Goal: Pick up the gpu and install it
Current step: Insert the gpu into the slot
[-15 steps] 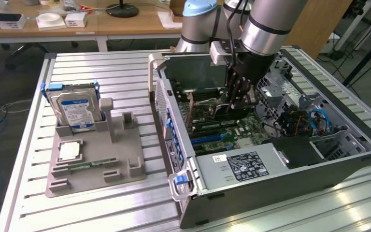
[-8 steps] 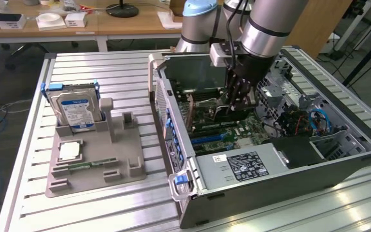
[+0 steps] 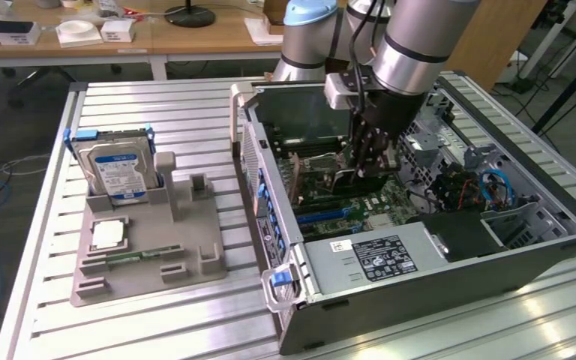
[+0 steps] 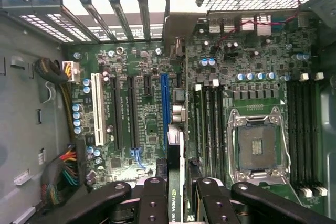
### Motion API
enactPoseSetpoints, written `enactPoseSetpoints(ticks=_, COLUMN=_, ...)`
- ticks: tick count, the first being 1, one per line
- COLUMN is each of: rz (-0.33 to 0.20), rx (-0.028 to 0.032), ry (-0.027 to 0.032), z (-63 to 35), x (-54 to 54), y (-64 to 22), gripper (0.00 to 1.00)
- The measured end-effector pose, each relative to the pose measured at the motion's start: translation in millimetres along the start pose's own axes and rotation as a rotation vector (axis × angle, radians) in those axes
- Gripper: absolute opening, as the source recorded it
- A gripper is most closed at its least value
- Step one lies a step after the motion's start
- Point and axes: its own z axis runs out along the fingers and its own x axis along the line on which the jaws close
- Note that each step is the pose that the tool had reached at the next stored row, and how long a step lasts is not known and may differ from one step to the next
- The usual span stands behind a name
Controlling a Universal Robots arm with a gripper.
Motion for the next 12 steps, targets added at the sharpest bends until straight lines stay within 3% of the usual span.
enactPoseSetpoints(ticks=5, rz=0.000, rx=0.0007, ry=0.0092, z=3.2, x=2.0, y=2.6, gripper=0.26)
enactPoseSetpoints(ticks=12, rz=-0.001, rx=0.0013, ry=0.0150, z=8.3, x=5.3, y=5.7, gripper=0.26)
